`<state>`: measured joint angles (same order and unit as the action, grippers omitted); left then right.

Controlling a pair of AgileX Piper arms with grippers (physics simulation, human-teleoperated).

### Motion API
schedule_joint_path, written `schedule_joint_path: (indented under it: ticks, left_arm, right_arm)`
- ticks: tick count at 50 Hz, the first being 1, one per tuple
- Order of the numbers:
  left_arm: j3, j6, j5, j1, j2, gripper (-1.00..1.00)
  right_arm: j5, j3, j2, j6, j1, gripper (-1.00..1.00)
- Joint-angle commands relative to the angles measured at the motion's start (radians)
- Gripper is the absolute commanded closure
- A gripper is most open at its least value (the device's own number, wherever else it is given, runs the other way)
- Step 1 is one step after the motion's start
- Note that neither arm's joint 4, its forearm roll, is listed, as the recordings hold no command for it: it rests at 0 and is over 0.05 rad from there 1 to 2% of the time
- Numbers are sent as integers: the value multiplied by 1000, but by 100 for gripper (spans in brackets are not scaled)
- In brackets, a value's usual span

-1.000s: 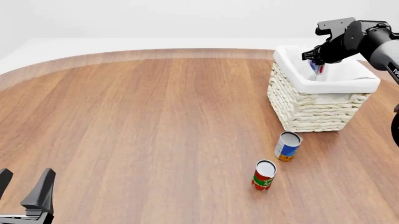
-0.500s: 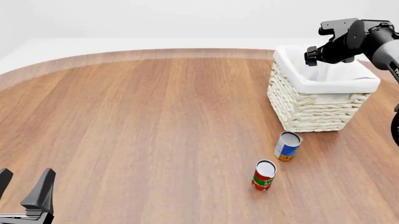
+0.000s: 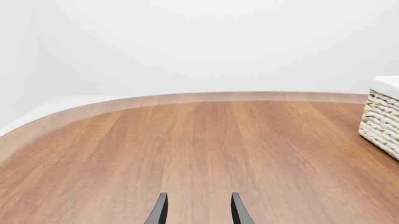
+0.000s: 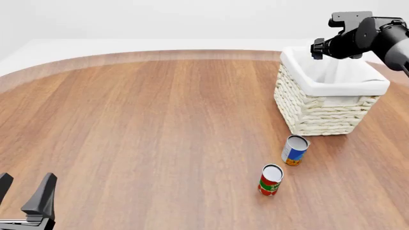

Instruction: Pick up the alphabet soup and the cream cheese box, and put them in the basket.

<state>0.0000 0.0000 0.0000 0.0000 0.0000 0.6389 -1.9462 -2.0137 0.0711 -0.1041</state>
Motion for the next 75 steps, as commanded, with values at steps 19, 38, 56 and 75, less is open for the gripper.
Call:
schedule_joint_path:
  ticks: [19,38,56,75]
  left_arm:
    - [0,0,0,0,0,-100]
    - [0,0,0,0,0,-100]
    - [0,0,0,0,0,-100]
    - [0,0,0,0,0,-100]
  right_arm:
    - [-195,146,126,-66,37,-100]
    - [-343,257,217,-100,92,-100]
    - [-461,346,289,-95,141,-100]
    - [-555,420,349,-84,208,-100]
